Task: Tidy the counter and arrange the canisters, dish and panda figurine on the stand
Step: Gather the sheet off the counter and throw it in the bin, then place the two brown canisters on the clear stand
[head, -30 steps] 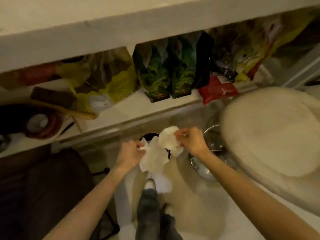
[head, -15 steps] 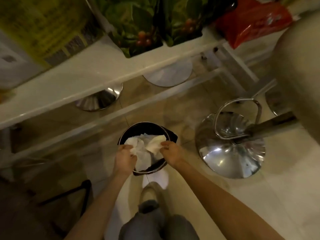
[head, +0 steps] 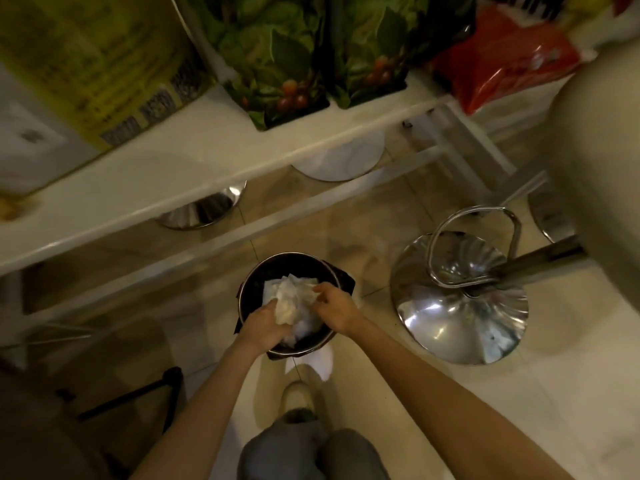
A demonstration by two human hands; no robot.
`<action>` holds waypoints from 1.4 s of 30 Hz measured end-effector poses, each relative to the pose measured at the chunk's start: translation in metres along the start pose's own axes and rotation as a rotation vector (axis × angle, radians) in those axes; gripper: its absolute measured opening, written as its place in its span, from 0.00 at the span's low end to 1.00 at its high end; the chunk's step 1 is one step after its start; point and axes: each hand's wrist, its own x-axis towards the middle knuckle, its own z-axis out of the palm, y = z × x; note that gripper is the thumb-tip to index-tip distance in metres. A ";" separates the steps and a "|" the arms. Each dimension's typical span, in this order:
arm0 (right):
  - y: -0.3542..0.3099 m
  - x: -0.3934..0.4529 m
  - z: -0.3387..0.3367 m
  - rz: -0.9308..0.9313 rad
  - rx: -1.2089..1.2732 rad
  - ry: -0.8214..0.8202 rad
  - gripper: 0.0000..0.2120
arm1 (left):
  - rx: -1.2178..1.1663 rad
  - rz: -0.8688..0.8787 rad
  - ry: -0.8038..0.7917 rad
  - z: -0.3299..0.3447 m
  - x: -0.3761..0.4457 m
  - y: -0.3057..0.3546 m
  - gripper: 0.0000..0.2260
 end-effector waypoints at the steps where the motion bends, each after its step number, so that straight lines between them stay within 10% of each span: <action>1: -0.011 -0.012 -0.007 -0.017 -0.038 0.013 0.19 | 0.005 0.001 0.009 -0.010 -0.013 0.007 0.29; 10: -0.135 -0.160 -0.095 -0.182 -0.394 0.038 0.14 | 0.203 0.103 0.174 -0.127 -0.173 0.098 0.13; 17: -0.245 -0.290 -0.154 -0.372 -0.597 0.039 0.13 | 0.523 0.166 0.259 -0.216 -0.313 0.174 0.19; 23: -0.335 -0.389 -0.190 -0.625 -0.746 0.118 0.16 | 0.563 0.386 0.628 -0.288 -0.444 0.215 0.18; 34: -0.502 -0.456 -0.177 -1.009 -0.882 0.276 0.11 | 0.313 0.480 1.294 -0.406 -0.548 0.174 0.21; 42: -0.602 -0.416 -0.113 -1.147 -0.674 0.178 0.24 | 0.149 0.316 1.498 -0.475 -0.545 0.096 0.39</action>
